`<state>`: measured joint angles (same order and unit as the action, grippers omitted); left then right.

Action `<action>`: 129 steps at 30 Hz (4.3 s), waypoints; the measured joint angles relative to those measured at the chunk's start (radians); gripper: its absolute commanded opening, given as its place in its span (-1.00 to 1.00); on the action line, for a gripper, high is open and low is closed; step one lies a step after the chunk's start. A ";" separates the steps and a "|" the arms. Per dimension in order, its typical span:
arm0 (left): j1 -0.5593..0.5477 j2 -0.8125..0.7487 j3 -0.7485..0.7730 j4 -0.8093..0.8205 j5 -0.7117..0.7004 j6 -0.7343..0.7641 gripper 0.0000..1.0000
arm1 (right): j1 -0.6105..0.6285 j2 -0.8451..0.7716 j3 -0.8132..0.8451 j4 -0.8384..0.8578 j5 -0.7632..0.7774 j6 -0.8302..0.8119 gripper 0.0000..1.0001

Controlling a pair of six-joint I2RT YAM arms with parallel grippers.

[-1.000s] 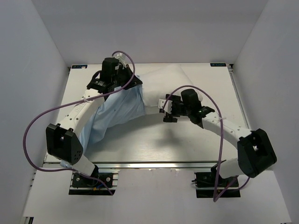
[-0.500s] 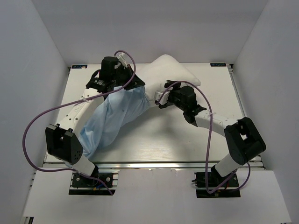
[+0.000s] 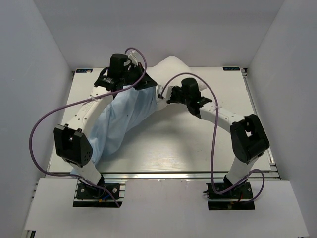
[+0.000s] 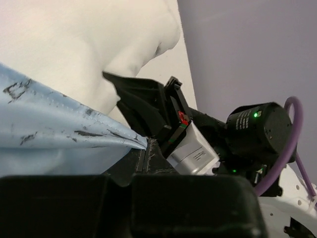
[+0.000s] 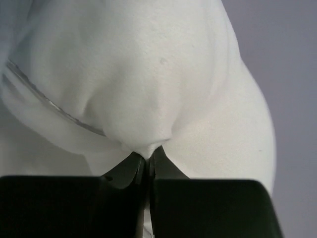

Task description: Put the pillow into the pillowcase

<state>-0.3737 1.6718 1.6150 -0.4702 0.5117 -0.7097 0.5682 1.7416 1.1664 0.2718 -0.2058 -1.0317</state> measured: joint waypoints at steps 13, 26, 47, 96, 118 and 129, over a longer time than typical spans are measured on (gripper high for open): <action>0.019 0.209 0.403 -0.099 0.129 -0.024 -1.00 | 0.018 -0.158 0.201 -0.306 -0.420 0.871 -1.00; 0.017 0.096 0.146 -0.043 0.062 -0.024 0.09 | -0.113 -0.054 0.201 -0.178 -0.539 1.345 -1.00; -0.021 -0.303 -0.150 -0.218 -0.349 0.258 0.27 | -0.217 0.058 0.268 -0.177 -0.475 1.363 -1.00; -0.218 -0.032 0.301 -0.146 -0.389 0.365 -1.00 | -0.166 0.080 0.431 -0.332 -0.393 1.370 -1.00; -0.247 0.027 0.014 0.211 -0.283 0.086 -1.00 | -0.323 0.035 0.435 -0.450 -0.456 1.022 0.44; -0.177 0.153 0.084 0.248 -0.290 0.046 -1.00 | -0.542 -0.170 0.474 -0.651 -0.505 0.782 0.74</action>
<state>-0.5510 1.8244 1.6989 -0.2226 0.2214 -0.6640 0.0257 1.5719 1.6405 -0.3790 -0.7113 -0.2501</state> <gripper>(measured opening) 0.025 0.852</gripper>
